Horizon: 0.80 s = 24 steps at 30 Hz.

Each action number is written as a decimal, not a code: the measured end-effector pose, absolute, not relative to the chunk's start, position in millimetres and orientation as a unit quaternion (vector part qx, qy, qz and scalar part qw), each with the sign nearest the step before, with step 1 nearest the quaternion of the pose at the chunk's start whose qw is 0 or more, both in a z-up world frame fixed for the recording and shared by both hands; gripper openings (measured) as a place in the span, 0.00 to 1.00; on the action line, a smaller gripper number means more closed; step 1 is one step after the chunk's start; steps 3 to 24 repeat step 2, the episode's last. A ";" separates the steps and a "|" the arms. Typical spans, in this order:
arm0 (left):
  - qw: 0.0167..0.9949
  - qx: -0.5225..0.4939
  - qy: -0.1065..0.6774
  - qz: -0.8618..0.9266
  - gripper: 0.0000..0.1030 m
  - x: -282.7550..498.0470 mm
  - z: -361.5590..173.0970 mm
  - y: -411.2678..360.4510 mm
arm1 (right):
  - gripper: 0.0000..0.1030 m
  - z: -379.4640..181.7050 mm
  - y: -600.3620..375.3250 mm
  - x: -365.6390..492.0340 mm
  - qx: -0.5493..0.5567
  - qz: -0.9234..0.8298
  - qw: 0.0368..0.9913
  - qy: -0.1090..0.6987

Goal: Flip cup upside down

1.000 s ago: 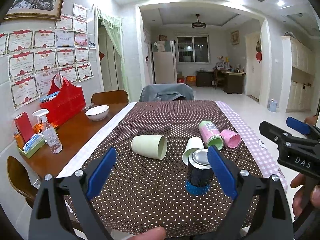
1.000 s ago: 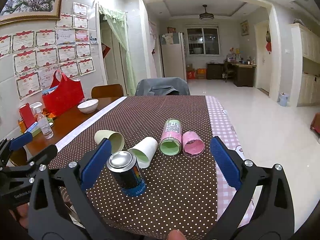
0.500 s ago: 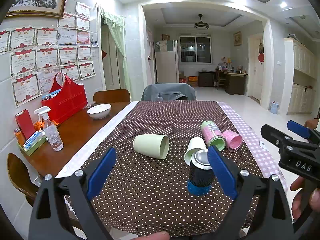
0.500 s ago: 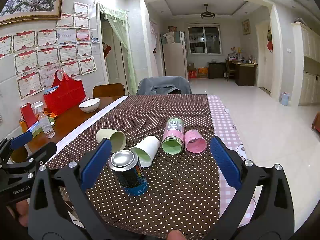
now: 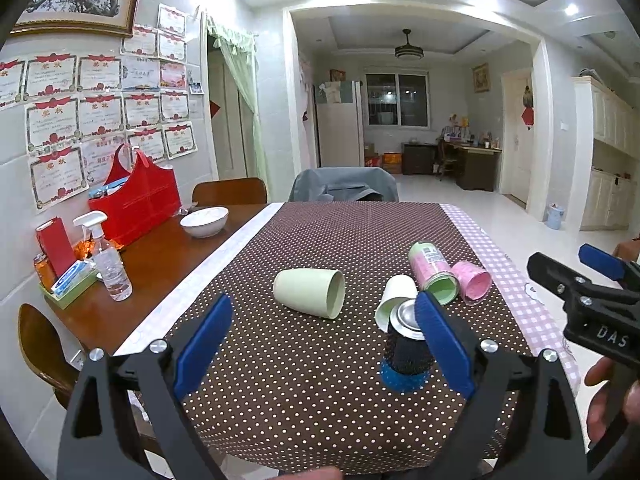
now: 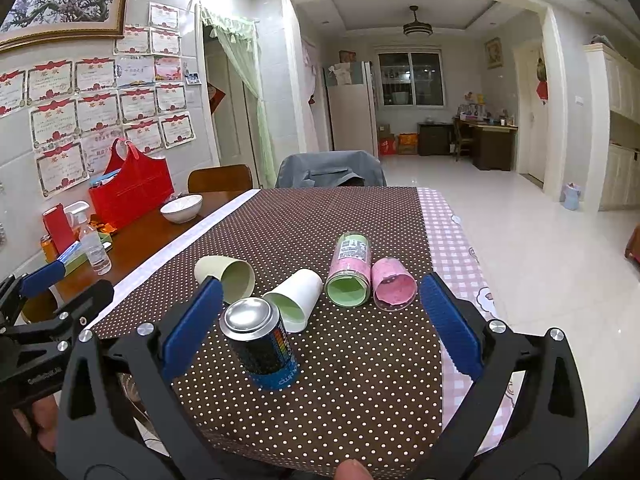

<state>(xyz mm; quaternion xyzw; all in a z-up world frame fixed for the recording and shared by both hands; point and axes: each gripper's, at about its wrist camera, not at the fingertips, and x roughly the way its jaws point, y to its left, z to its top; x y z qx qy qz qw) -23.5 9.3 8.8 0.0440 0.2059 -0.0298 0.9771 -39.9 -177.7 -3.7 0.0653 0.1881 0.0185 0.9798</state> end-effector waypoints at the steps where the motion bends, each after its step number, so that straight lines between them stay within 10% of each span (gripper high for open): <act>1: 0.977 0.043 0.208 -0.030 0.88 -22.8 8.5 9.8 | 0.94 -4.1 -177.7 -39.9 0.065 0.018 0.980 0.188; 24: 0.976 0.042 0.210 -0.028 0.88 -22.1 8.3 10.2 | 0.94 -4.0 -177.7 -39.8 0.065 0.018 0.980 0.188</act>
